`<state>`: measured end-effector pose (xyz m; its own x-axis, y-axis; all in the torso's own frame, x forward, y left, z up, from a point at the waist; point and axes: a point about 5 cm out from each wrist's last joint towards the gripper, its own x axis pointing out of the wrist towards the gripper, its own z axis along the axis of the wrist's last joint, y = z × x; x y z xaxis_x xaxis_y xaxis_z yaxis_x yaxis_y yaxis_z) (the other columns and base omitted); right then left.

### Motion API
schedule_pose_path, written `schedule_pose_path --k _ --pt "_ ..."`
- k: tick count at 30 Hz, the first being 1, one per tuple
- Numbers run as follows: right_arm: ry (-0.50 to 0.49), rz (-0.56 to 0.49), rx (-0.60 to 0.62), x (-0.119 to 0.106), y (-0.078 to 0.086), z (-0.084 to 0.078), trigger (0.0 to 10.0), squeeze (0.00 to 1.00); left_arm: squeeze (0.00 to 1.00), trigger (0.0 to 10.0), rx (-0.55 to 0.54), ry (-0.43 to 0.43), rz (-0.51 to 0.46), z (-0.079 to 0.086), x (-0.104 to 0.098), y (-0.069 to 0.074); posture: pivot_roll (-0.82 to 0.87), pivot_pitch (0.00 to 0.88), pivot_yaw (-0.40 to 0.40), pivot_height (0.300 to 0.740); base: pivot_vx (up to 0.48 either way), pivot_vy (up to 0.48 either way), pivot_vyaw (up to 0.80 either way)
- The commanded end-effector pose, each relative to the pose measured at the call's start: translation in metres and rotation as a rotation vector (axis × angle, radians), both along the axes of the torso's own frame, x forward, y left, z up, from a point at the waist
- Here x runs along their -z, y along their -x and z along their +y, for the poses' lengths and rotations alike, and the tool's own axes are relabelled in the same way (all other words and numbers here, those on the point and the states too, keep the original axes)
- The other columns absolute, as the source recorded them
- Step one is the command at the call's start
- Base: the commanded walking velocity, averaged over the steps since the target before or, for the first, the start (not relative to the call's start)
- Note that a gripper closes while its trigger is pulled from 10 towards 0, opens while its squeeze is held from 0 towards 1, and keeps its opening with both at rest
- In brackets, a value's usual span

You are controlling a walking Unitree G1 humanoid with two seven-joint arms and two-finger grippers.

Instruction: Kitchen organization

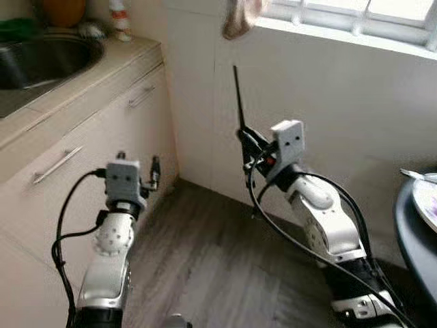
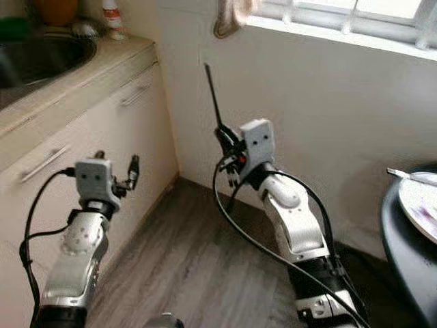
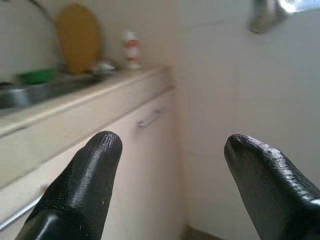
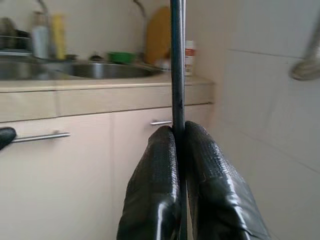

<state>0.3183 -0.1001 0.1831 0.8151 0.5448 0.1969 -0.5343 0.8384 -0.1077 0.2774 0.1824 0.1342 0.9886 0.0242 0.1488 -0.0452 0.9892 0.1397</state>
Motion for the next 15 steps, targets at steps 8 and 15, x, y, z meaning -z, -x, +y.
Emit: schedule_pose_path --k 8,15 --pt "-0.022 0.035 0.065 0.003 -0.010 -0.006 10.0 0.00 0.00 10.0 0.016 0.003 -0.035 -0.008 -0.003 0.001 -0.01 0.000 -0.042 0.740 0.466 0.000 0.00" --pt "0.007 0.003 0.056 -0.004 -0.015 0.000 10.0 0.00 0.00 10.0 0.028 -0.007 -0.044 -0.010 -0.003 0.001 -0.01 0.000 -0.040 0.740 0.480 0.000 0.00"
